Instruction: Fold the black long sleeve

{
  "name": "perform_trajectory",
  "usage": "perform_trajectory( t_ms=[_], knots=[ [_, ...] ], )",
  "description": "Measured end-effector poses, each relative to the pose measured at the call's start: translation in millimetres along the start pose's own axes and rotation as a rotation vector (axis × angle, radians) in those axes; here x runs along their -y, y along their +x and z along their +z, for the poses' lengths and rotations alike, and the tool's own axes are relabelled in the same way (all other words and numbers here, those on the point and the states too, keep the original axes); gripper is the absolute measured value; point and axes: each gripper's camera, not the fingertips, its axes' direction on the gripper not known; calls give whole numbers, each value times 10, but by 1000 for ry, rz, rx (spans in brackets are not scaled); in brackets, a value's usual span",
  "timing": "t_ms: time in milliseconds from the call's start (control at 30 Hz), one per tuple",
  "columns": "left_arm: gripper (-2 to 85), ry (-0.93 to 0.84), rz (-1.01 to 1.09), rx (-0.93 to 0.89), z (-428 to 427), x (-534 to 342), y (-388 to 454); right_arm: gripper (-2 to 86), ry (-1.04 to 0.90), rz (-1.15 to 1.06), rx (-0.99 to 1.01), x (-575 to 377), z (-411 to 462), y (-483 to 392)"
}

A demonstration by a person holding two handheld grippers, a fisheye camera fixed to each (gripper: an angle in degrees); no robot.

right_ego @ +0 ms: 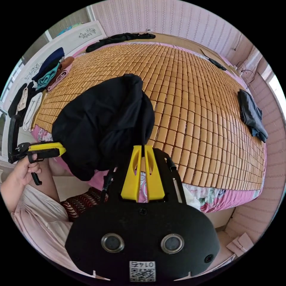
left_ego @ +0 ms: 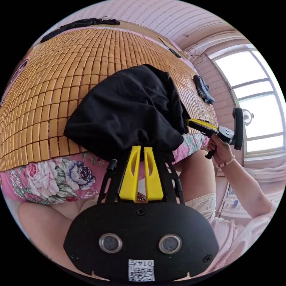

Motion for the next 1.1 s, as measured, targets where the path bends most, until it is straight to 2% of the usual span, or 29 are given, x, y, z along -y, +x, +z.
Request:
perform_trajectory(
  t_ms=[100,233,300,400,433,500,567,667,767,833,933,1000,1100],
  knots=[
    [-7,80,147,-53,-573,-84,4,-4,132,7,164,-168,-470,240],
    [-9,199,240,-83,-1372,78,-104,-5,189,30,294,-457,-851,509],
    [-9,416,77,16,-1863,346,-285,-5,201,50,250,-608,-922,563],
    [-7,709,-136,56,-2201,519,-606,-5,147,128,211,-726,-774,617],
    [-5,704,-174,72,-2198,538,-672,-5,137,150,217,-752,-734,634],
    [8,566,-235,45,-2025,490,-856,-5,100,222,268,-860,-580,702],
    [27,423,-144,2,-1775,293,-817,-5,63,249,275,-930,-481,727],
    [60,204,-15,93,-1278,-253,-645,-4,39,241,251,-1011,-395,695],
    [88,108,-58,156,-927,-640,-698,-4,36,237,290,-1026,-363,656],
    [94,42,-106,133,-741,-703,-757,-4,38,234,304,-1014,-362,626],
    [75,-51,-166,14,-478,-653,-782,-4,46,212,332,-992,-405,568],
    [10,-138,-122,59,-281,-603,-739,-3,65,194,330,-1004,-473,538],
    [-5,-145,-119,45,-301,-612,-763,-3,100,189,329,-1058,-595,570]
  ],
)
